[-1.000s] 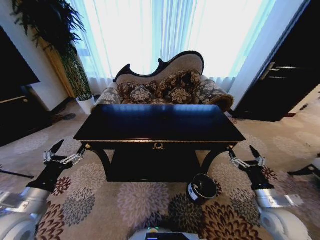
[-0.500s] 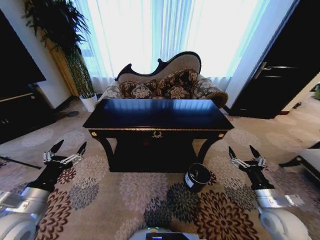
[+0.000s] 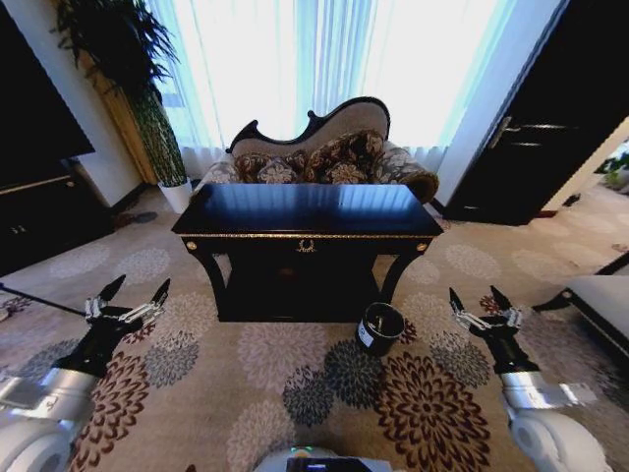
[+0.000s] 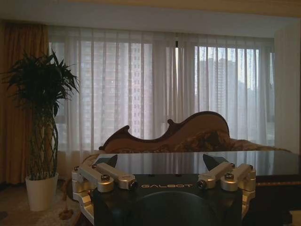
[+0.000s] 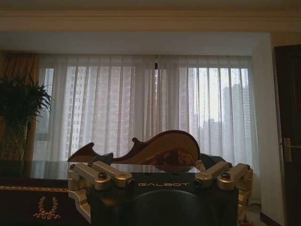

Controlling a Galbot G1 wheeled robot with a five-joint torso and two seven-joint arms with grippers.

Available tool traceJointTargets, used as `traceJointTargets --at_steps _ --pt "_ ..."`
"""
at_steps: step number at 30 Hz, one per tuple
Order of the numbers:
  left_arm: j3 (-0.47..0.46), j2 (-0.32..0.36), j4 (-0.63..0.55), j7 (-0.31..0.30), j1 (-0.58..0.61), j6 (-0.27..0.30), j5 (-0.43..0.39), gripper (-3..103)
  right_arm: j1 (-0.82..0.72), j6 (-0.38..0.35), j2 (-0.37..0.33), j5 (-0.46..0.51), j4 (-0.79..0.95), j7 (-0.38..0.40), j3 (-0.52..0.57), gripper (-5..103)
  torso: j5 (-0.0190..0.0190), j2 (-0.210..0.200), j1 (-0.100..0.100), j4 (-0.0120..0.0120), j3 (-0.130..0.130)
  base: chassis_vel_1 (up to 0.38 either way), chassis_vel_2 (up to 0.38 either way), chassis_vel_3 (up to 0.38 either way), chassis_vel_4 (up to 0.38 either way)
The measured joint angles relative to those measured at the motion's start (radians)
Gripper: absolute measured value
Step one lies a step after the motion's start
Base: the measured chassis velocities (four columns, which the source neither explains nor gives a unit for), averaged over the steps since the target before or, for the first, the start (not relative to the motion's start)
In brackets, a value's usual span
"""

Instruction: Move to the front of the table and place the trash on the table into the trash bin.

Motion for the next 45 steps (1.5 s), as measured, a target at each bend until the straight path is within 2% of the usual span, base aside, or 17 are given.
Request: traceJointTargets --at_steps 30,45 --pt "0.000 0.000 0.000 0.000 0.000 0.000 0.000 100 -0.001 0.000 0.000 0.000 0.000 0.000 0.000 100 -0.0005 0.001 -0.001 -0.0002 0.000 0.203 -0.202 -0.197 0.200" --pt "0.000 0.000 0.000 0.000 0.000 0.000 0.000 100 0.000 0.000 0.000 0.000 0.000 0.000 0.000 100 -0.0001 0.000 -0.001 -0.0001 0.000 0.027 -0.031 -0.028 0.027"
